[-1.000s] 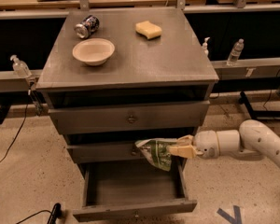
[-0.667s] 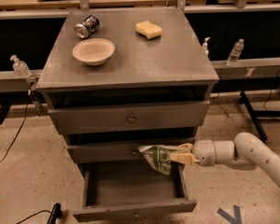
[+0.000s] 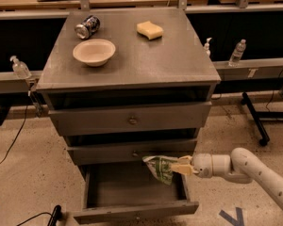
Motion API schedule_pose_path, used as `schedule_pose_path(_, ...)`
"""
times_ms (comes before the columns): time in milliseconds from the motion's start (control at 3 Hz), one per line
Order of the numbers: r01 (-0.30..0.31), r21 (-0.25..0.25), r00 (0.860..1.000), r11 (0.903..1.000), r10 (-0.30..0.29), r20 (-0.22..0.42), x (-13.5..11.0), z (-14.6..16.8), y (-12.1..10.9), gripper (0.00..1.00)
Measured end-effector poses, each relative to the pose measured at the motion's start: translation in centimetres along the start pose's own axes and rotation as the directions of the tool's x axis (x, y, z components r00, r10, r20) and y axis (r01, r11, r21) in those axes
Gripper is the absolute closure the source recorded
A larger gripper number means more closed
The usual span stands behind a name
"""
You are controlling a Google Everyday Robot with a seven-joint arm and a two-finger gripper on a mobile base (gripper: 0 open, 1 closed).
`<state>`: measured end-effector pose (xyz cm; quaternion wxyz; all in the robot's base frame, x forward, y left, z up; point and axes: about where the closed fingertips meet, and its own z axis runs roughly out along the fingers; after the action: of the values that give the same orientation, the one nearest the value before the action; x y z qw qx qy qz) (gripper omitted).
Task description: Place green jalapeno chip bag into bottom drawer
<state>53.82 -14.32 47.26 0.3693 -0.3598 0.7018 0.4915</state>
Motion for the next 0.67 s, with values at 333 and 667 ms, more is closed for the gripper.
schedule_pose_path(333,-0.062,0.044,0.997,0.9971,0.064,-0.038,2.7,0.5,-1.4,1.0)
schedule_pose_path(667,-0.141,0.111,0.984,0.9838,0.151,-0.094,5.4,1.8,-2.7,1.0)
